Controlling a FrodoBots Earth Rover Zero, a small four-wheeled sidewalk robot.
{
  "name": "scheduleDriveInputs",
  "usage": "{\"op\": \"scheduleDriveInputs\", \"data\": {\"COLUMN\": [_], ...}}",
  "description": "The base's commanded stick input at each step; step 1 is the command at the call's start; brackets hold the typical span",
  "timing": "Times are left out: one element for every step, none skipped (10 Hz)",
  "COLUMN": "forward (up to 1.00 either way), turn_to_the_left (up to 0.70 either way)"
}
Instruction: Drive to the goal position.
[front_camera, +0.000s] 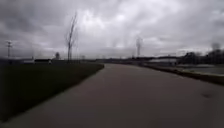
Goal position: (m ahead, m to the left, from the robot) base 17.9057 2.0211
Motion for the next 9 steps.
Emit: {"op": "scheduleDriveInputs", "data": {"forward": [1.00, 1.00, 1.00, 1.00, 1.00, 1.00, 1.00, 1.00, 1.00], "turn_to_the_left": [0.00, 0.00, 0.00, 0.00, 0.00, 0.00, 0.00, 0.00, 0.00]}}
